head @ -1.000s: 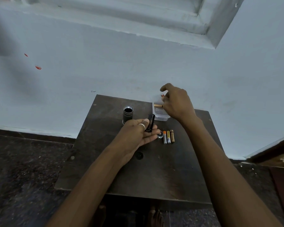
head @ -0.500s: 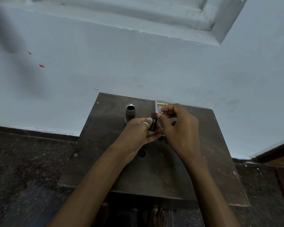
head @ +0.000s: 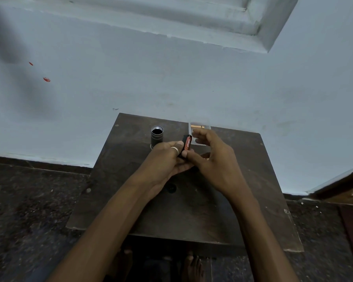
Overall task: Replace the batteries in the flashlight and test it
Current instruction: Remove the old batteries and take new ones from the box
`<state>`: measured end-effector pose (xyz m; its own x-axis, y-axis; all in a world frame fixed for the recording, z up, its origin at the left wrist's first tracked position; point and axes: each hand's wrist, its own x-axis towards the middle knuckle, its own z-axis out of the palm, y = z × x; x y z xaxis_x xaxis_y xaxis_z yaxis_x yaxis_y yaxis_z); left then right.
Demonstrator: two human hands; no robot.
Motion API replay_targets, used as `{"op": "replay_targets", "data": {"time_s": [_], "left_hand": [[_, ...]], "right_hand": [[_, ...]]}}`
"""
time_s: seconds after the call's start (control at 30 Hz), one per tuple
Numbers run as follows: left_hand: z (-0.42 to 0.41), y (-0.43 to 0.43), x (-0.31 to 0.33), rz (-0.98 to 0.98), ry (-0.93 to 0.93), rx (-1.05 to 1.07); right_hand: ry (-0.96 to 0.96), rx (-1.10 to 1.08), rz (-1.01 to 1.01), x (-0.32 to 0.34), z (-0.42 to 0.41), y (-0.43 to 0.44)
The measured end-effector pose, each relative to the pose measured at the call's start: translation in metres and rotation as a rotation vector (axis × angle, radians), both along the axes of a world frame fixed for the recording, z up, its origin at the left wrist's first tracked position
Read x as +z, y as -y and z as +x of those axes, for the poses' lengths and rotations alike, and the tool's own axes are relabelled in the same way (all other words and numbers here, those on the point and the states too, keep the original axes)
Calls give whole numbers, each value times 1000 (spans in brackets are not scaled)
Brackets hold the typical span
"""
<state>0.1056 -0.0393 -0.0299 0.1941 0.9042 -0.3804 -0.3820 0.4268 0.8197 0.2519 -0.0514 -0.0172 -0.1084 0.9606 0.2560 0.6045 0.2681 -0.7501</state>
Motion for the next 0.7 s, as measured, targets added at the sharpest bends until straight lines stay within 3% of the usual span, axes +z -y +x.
{"op": "replay_targets", "data": {"time_s": [0.3, 0.7], "left_hand": [[-1, 0, -1, 107, -133, -63], [0, 2, 5, 81, -19, -62]], "right_hand": [[3, 15, -2, 1, 1, 0], [-12, 40, -42, 1, 4, -1]]}}
